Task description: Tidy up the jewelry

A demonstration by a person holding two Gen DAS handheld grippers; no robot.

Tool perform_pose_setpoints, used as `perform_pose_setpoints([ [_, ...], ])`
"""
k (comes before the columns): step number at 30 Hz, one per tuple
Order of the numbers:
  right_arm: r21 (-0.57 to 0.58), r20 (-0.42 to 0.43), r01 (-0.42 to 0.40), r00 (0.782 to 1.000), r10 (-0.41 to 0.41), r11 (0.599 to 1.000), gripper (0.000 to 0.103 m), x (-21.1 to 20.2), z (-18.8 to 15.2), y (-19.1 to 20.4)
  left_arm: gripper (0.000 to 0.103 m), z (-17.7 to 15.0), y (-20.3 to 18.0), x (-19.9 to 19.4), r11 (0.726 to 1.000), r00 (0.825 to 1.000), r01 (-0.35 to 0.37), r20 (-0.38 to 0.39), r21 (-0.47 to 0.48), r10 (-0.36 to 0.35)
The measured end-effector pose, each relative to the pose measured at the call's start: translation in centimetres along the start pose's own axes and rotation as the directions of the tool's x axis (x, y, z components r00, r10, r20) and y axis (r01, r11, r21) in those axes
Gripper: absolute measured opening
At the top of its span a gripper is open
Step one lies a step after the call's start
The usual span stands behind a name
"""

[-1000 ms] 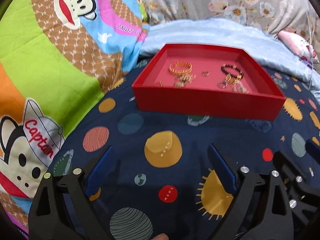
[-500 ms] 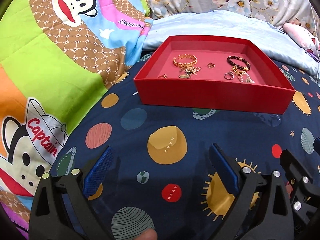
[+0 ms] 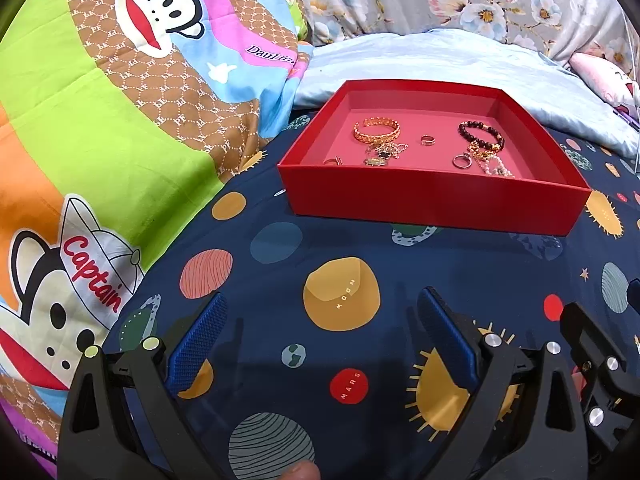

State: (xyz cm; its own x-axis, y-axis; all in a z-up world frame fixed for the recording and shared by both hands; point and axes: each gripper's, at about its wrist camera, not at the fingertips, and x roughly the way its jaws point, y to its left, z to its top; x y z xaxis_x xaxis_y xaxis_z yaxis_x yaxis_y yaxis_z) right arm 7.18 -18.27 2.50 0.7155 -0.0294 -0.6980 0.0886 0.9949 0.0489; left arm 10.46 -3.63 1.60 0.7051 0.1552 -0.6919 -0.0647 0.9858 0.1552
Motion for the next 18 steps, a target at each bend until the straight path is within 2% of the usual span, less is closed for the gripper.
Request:
perform_pose_setpoints([
  [18,0.003,0.006,0.002,1.000,-0.002,1.000,0.085,0.06,0.02,0.10,0.092,0.01,-0.09,0.16,0.999,0.999,0.032,-0.005,-0.004,-0.032],
])
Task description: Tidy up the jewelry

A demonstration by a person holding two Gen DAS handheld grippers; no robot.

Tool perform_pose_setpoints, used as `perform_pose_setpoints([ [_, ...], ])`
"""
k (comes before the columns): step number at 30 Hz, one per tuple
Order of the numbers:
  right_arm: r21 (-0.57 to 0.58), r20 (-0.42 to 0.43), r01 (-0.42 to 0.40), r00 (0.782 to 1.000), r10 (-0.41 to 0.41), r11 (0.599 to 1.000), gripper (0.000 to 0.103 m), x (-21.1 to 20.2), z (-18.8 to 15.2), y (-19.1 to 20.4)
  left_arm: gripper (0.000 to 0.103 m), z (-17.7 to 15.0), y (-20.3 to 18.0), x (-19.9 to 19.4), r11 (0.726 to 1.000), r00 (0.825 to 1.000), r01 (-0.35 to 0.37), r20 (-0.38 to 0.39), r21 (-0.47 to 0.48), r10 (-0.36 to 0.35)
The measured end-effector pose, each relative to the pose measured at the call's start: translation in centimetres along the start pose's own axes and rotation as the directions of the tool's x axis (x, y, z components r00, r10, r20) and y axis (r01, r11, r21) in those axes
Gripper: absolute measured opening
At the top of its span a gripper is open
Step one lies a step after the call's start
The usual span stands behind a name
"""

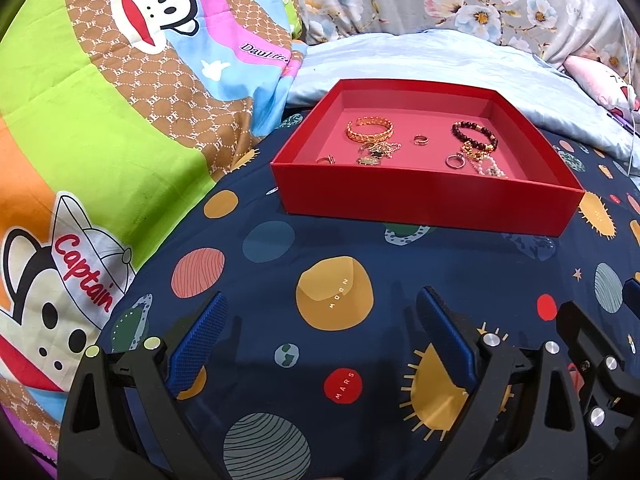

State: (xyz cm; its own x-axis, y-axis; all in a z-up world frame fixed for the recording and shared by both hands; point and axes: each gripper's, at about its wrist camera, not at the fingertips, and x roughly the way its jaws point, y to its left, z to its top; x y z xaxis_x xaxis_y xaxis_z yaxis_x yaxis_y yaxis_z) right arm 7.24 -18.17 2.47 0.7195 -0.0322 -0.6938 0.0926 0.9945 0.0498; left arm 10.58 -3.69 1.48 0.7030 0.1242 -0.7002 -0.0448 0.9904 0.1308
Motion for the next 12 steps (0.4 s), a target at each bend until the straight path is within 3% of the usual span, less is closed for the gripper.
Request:
perform_pose_setpoints([
  [12,0.008,0.004,0.003,1.000,-0.003,1.000,0.085,-0.17,-0.10,-0.34,0.090,0.02,-0.09,0.21,1.000,1.000,0.025,-0.005,0.005,-0.025],
])
